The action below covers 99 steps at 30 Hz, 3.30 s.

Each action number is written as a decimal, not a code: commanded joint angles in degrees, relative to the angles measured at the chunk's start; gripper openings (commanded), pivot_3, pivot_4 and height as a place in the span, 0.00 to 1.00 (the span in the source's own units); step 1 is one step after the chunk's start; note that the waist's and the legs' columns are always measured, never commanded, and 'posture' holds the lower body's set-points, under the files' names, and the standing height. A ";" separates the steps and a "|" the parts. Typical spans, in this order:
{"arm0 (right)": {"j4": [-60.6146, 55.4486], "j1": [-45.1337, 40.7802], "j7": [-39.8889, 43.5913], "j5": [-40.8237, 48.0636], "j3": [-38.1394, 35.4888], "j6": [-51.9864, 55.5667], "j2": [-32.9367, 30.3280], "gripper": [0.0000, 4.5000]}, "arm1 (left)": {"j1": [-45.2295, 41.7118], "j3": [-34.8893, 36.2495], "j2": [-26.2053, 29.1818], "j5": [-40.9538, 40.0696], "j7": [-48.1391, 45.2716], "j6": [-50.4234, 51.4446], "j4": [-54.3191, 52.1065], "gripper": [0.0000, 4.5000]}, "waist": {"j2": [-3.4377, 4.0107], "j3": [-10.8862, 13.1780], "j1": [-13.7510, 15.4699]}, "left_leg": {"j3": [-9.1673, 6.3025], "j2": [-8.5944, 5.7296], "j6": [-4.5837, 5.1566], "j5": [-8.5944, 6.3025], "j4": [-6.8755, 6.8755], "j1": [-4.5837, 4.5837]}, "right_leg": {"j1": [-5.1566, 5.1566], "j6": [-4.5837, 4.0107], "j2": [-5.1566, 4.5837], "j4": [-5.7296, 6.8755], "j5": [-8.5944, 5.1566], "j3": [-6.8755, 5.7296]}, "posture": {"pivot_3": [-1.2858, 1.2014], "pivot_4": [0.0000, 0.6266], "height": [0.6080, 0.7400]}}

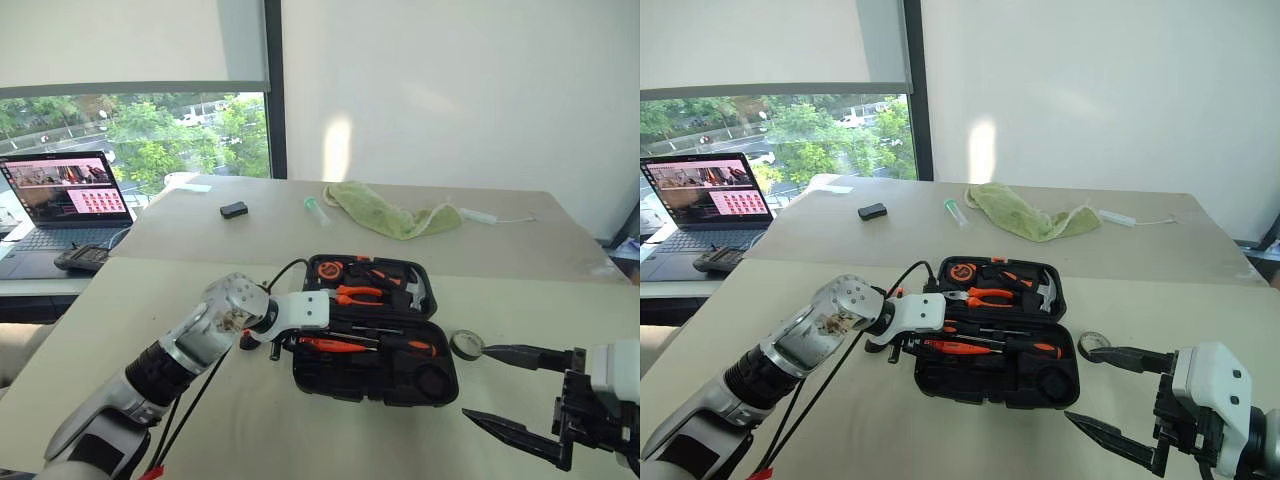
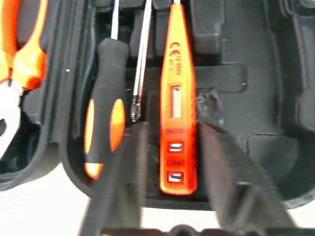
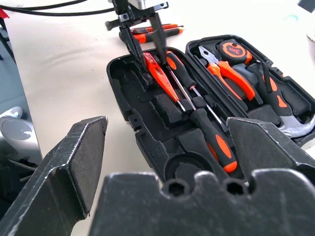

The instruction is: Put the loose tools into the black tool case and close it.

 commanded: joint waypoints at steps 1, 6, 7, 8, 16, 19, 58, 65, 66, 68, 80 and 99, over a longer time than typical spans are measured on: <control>-1.20 0.43 -0.15 1.06 -2.02 -0.34 0.54 1.00 | 1.58 6.65 1.52 -5.09 -1.06 -0.66 -3.67 0.60 | 0.00 0.00 -0.02 | 0.00 0.00 0.00 0.00 0.00 -0.01 | -0.02 0.00 -0.01 0.01 0.00 0.00 | 0.52 0.24 1.00; -0.96 -0.08 -0.72 0.43 -0.92 -0.76 0.79 1.00 | 3.46 13.43 -0.11 -12.68 -0.22 3.18 -3.40 0.45 | 0.00 0.00 -0.08 | -0.01 0.02 0.00 0.00 0.00 -0.02 | -0.03 0.00 -0.03 0.01 0.00 -0.01 | 0.52 0.24 1.00; -0.91 -0.24 -0.81 0.32 -0.73 -0.83 0.81 1.00 | 3.76 15.11 -1.59 -14.65 0.93 4.72 -3.06 0.35 | 0.00 0.00 0.13 | -0.01 0.02 0.00 0.00 0.02 -0.01 | -0.01 0.00 -0.04 0.01 0.00 -0.01 | 0.52 0.24 1.00; -0.84 -0.60 -1.10 0.33 -0.57 -0.82 0.83 1.00 | 4.52 16.36 -2.88 -16.34 1.67 5.32 -2.83 0.24 | 0.00 0.00 0.20 | -0.03 0.00 0.01 0.00 0.07 -0.01 | 0.03 0.02 -0.07 0.00 0.01 -0.05 | 0.52 0.24 1.00; -1.89 -0.52 -2.64 0.76 -0.52 -0.27 1.30 1.00 | 15.10 18.03 -10.44 -17.91 8.01 -3.49 1.85 0.02 | 0.02 -0.01 -0.16 | -0.02 -0.01 0.05 -0.03 0.07 0.00 | 0.02 0.09 -0.08 0.00 0.04 0.00 | 0.52 0.24 1.00; -2.52 0.36 -2.88 1.26 -1.38 -0.04 1.49 1.00 | 16.31 15.61 -10.75 -14.13 10.96 -6.78 6.03 0.02 | 0.03 -0.01 -0.04 | -0.02 -0.01 0.04 -0.02 0.04 0.03 | 0.04 0.07 -0.08 0.01 0.04 0.01 | 0.52 0.24 1.00; 2.43 -7.17 -4.43 1.68 6.17 0.94 -1.56 1.00 | 22.09 30.24 -12.44 -20.88 49.71 27.91 -10.80 0.75 | 0.06 -0.45 0.33 | -0.07 -0.11 0.21 -0.05 -0.02 -0.01 | 0.12 0.23 -0.45 -0.19 0.09 -0.09 | 0.52 0.24 1.00; 1.64 -6.48 -4.11 2.20 3.90 1.91 -2.06 1.00 | 20.50 29.57 -15.82 -17.98 54.92 29.66 -5.14 0.64 | 0.12 -0.49 0.32 | -0.09 -0.07 0.15 -0.03 -0.10 0.06 | 0.13 0.18 -0.45 -0.14 0.09 -0.03 | 0.52 0.24 1.00; 1.38 -6.17 -4.21 2.25 3.57 1.99 -1.93 1.00 | 20.47 29.91 -15.94 -17.79 54.82 27.74 -4.72 0.59 | 0.14 -0.50 0.33 | -0.09 -0.07 0.15 -0.02 -0.09 0.07 | 0.13 0.17 -0.47 -0.13 0.09 -0.01 | 0.52 0.24 1.00; 0.97 -5.60 -4.44 2.28 3.18 2.00 -1.69 1.00 | 20.31 31.20 -16.36 -18.49 53.63 23.44 -4.76 0.42 | 0.16 -0.51 0.35 | -0.09 -0.07 0.14 -0.01 -0.09 0.10 | 0.14 0.14 -0.54 -0.12 0.10 -0.01 | 0.52 0.24 1.00; 0.00 -1.67 -4.50 3.07 0.41 1.94 -0.15 1.00 | 16.44 14.42 2.07 -24.46 -1.52 -9.28 -7.81 0.39 | 0.41 -0.41 0.21 | 0.11 -0.14 -0.01 0.14 -0.18 -0.07 | -0.03 -0.46 -0.65 -0.22 -0.12 -0.13 | 0.52 0.24 1.00; 2.34 4.98 6.44 5.15 -11.14 2.69 -2.83 1.00 | 3.20 -2.65 -9.29 -2.53 -7.31 -36.11 20.57 0.39 | 0.32 -0.37 0.33 | 0.09 -0.07 0.40 0.04 0.01 -0.11 | 0.05 0.12 -0.37 -0.28 0.16 0.03 | 0.52 0.24 1.00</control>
